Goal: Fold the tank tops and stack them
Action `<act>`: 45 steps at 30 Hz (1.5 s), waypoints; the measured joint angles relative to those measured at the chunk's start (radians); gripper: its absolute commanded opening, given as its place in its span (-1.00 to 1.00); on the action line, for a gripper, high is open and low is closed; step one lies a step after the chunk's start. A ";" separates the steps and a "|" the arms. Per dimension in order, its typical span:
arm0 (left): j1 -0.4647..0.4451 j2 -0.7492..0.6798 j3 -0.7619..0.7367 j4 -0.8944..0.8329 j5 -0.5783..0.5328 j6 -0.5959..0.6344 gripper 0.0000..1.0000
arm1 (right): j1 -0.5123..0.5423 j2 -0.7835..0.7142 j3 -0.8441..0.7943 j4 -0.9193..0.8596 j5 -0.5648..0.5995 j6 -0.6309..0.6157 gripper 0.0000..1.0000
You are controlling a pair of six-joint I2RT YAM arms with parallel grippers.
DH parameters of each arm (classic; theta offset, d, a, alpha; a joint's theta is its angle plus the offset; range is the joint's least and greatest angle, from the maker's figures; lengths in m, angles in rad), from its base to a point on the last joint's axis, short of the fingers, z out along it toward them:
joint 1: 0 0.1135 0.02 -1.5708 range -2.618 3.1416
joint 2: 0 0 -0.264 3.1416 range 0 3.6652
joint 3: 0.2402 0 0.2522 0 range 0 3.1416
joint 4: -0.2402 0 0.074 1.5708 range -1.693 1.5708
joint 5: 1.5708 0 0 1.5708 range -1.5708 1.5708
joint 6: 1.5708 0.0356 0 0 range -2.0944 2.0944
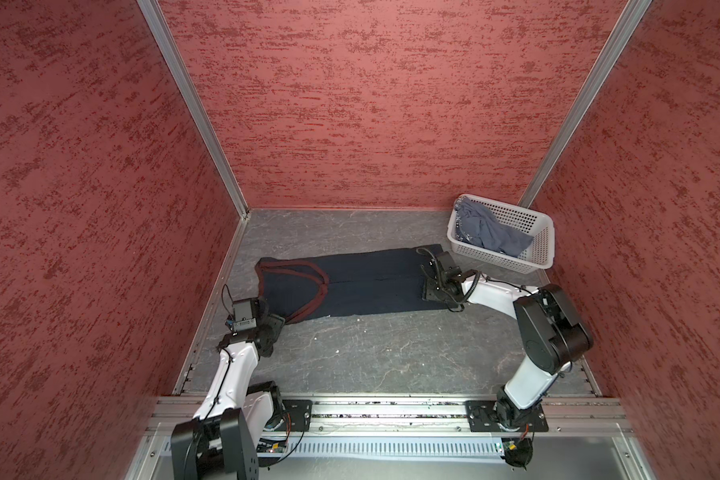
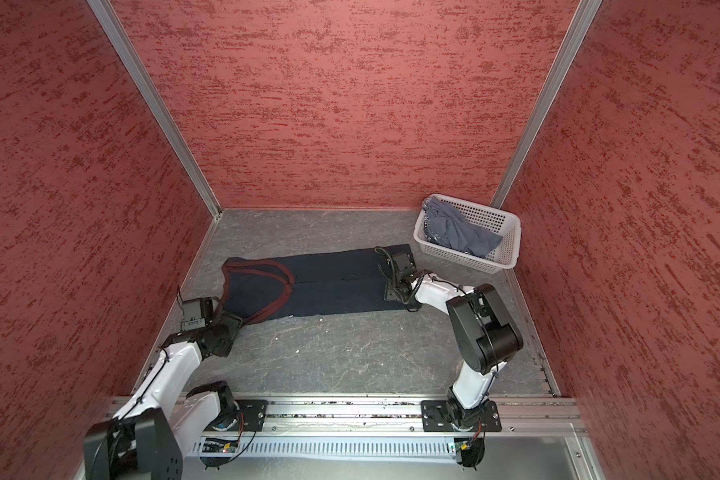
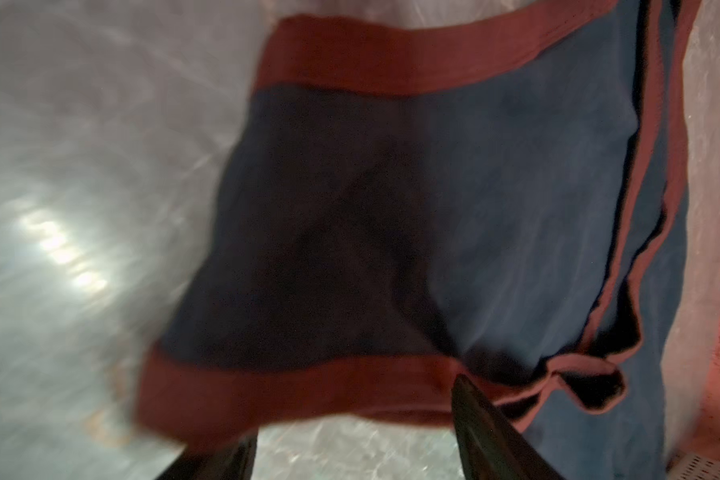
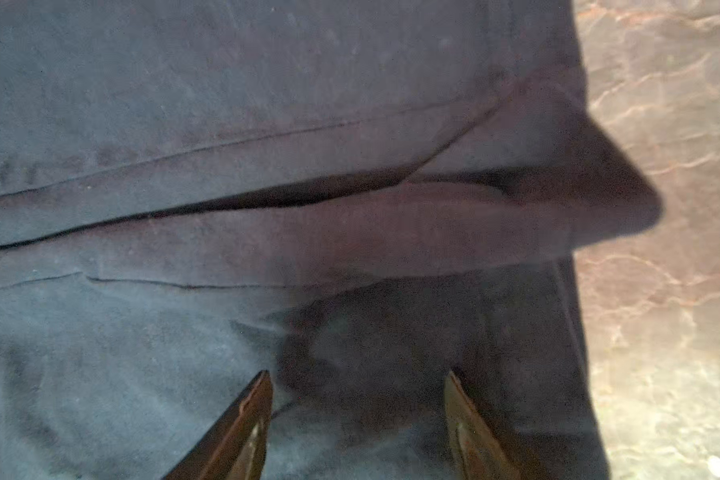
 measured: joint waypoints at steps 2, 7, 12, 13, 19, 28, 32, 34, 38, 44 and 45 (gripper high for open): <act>0.010 0.071 0.023 0.057 0.014 0.004 0.28 | -0.004 -0.002 -0.003 0.001 0.000 0.000 0.35; 0.034 0.185 0.083 0.108 0.029 0.026 0.05 | -0.018 -0.019 -0.023 0.001 0.001 -0.003 0.36; 0.038 0.223 0.159 0.103 0.023 0.044 -0.04 | -0.025 -0.024 -0.026 0.001 0.001 -0.003 0.36; 0.041 0.235 0.172 0.104 0.023 0.049 -0.07 | -0.025 -0.024 -0.026 0.001 0.001 -0.003 0.36; 0.065 0.322 0.213 0.101 0.026 0.071 0.02 | -0.025 -0.024 -0.026 0.000 0.002 -0.003 0.36; 0.098 0.385 0.237 0.100 0.023 0.083 0.11 | -0.026 -0.024 -0.026 -0.002 0.006 -0.003 0.36; 0.142 0.400 0.243 0.127 0.050 0.087 0.39 | -0.026 -0.036 -0.026 -0.013 0.014 -0.004 0.40; 0.161 0.393 0.243 0.129 0.056 0.092 0.56 | -0.026 -0.056 -0.026 -0.019 0.021 -0.013 0.42; 0.185 0.337 0.246 0.089 0.051 0.098 0.82 | -0.026 -0.115 -0.025 -0.033 0.034 -0.038 0.45; 0.200 0.199 0.289 0.014 0.056 0.108 0.97 | -0.026 -0.165 0.017 -0.039 0.035 -0.085 0.49; 0.185 0.178 0.299 0.003 0.052 0.111 0.98 | -0.026 -0.165 0.031 -0.040 0.034 -0.093 0.49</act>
